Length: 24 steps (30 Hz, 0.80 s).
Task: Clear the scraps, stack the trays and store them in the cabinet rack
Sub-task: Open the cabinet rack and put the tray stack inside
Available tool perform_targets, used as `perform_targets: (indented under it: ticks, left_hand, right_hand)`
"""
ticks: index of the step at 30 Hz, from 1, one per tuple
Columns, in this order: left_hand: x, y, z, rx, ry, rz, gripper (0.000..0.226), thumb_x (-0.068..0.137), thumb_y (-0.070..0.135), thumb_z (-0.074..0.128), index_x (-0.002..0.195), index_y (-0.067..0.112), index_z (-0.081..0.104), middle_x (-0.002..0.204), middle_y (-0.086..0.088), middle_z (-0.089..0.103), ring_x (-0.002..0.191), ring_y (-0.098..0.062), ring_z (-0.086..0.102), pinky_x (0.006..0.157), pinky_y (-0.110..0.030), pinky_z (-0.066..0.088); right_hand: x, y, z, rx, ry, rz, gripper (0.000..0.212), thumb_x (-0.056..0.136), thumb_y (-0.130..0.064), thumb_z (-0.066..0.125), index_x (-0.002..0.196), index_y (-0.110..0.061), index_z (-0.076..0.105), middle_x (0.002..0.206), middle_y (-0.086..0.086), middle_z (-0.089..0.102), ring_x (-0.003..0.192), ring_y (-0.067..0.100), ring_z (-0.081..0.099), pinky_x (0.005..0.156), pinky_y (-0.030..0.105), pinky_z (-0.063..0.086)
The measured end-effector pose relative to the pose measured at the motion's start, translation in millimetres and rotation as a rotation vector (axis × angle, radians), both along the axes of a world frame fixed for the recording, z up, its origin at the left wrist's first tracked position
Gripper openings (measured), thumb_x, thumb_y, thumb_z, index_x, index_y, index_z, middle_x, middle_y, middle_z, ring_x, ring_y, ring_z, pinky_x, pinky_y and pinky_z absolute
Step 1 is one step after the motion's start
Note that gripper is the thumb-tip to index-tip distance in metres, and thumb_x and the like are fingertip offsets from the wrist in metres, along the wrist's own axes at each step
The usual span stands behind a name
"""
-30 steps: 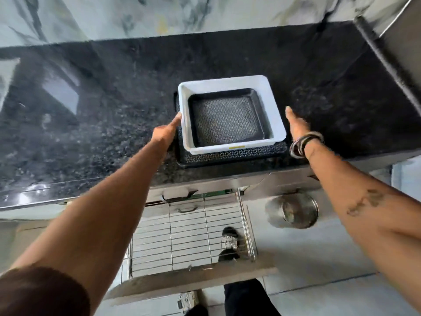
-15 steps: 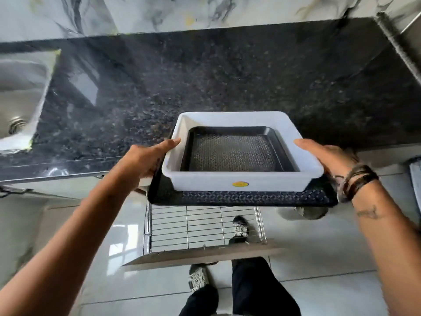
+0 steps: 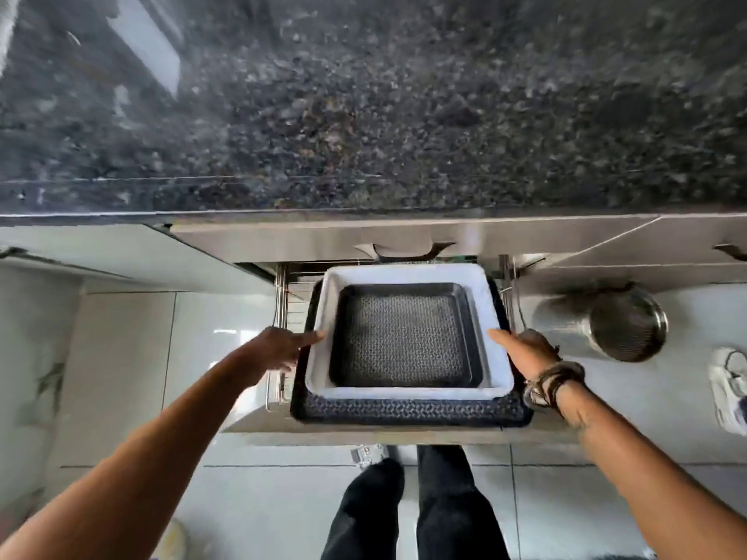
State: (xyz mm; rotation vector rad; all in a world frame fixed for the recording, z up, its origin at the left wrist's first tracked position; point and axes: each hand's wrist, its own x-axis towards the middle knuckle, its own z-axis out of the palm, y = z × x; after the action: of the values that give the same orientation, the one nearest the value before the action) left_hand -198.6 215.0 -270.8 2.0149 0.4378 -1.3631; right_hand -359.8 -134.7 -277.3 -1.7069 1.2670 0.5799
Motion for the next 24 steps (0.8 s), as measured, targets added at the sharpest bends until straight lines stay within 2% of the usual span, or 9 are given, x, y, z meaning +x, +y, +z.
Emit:
perform_targets:
  ticks: [3,6,9,11,13,15,19,21,24]
  left_hand:
    - [22.9,-9.6,-68.0,-0.107,-0.087,-0.053,0.04,0.077,0.039,0.071,0.099,0.009,0.058,0.092,-0.013,0.047,0.09,-0.022,0.042,0.074,-0.034,0.033]
    - [31.8,-21.9,-132.5,-0.072,-0.146,-0.033,0.035,0.088,0.031,0.066,0.11,0.003,0.064,0.095,-0.012,0.052,0.09,-0.02,0.046,0.075,-0.031,0.035]
    - [23.8,-28.4,-168.5,-0.024,-0.14,0.001,0.042,0.087,0.031,0.068,0.112,-0.002,0.065,0.095,-0.008,0.058,0.081,-0.015,0.052,0.093,-0.039,0.045]
    - [14.5,-24.6,-177.3,-0.062,-0.083,0.067,0.038,0.083,0.034,0.07,0.109,0.005,0.067,0.103,-0.005,0.062,0.093,-0.018,0.055,0.092,-0.041,0.045]
    - [7.9,-22.1,-177.2,-0.071,-0.064,0.126,0.047,0.08,0.038,0.073,0.114,0.007,0.064,0.115,-0.008,0.063,0.108,-0.023,0.056,0.083,-0.033,0.042]
    - [-0.3,-24.8,-165.5,-0.01,-0.109,0.226,0.07,0.078,0.04,0.075,0.133,0.004,0.051,0.135,-0.014,0.055,0.121,-0.026,0.052,0.095,-0.032,0.038]
    - [-34.4,-19.9,-96.1,0.504,-0.545,0.153,0.089,0.076,0.065,0.058,0.142,0.009,0.037,0.151,-0.017,0.036,0.139,-0.034,0.035,0.114,-0.053,0.027]
    - [-59.1,-8.4,-54.3,0.693,-0.692,0.309,0.095,0.075,0.068,0.046,0.147,0.01,0.027,0.159,-0.015,0.022,0.143,-0.035,0.027,0.114,-0.059,0.017]
    - [-101.7,22.6,-9.5,0.753,-0.288,0.608,0.106,0.071,0.076,0.032,0.149,0.005,0.024,0.158,-0.018,0.023,0.143,-0.038,0.027,0.114,-0.061,0.018]
  right_hand:
    - [25.8,-3.8,-83.5,0.028,-0.066,0.067,0.039,0.075,-0.048,0.069,0.07,-0.014,0.05,0.065,0.004,0.049,0.065,0.021,0.047,0.055,0.03,0.03]
    - [36.8,-13.1,-148.7,0.061,-0.058,0.096,0.032,0.075,-0.04,0.072,0.069,-0.017,0.051,0.064,0.002,0.05,0.06,0.018,0.046,0.051,0.027,0.03]
    - [37.6,-20.0,-186.5,0.042,-0.005,0.097,0.037,0.071,-0.045,0.074,0.072,-0.016,0.051,0.068,0.002,0.05,0.065,0.019,0.047,0.059,0.028,0.036]
    - [33.6,-19.7,-196.4,0.006,-0.006,0.104,0.043,0.067,-0.054,0.073,0.073,-0.019,0.048,0.067,-0.002,0.049,0.067,0.02,0.049,0.056,0.029,0.036]
    - [30.5,-16.7,-194.8,-0.002,0.046,0.197,0.061,0.068,-0.064,0.068,0.102,-0.015,0.055,0.094,0.004,0.061,0.092,0.027,0.058,0.069,0.036,0.048]
    - [28.4,-11.4,-178.9,-0.096,0.144,0.333,0.088,0.073,-0.066,0.062,0.137,-0.01,0.038,0.138,0.016,0.047,0.125,0.035,0.046,0.101,0.045,0.044]
    - [3.6,22.3,-87.3,-0.572,-0.044,0.273,0.064,0.075,-0.046,0.053,0.126,-0.008,0.049,0.133,0.021,0.048,0.121,0.039,0.044,0.1,0.051,0.04]
    - [-25.2,39.3,-36.7,-0.782,-0.04,0.198,0.07,0.064,-0.044,0.048,0.127,-0.013,0.046,0.138,0.019,0.042,0.121,0.036,0.04,0.1,0.048,0.032]
    - [-78.0,48.6,4.9,-0.696,0.201,-0.087,0.095,0.065,-0.051,0.05,0.144,-0.005,0.022,0.152,0.025,0.024,0.132,0.038,0.033,0.108,0.053,0.03]
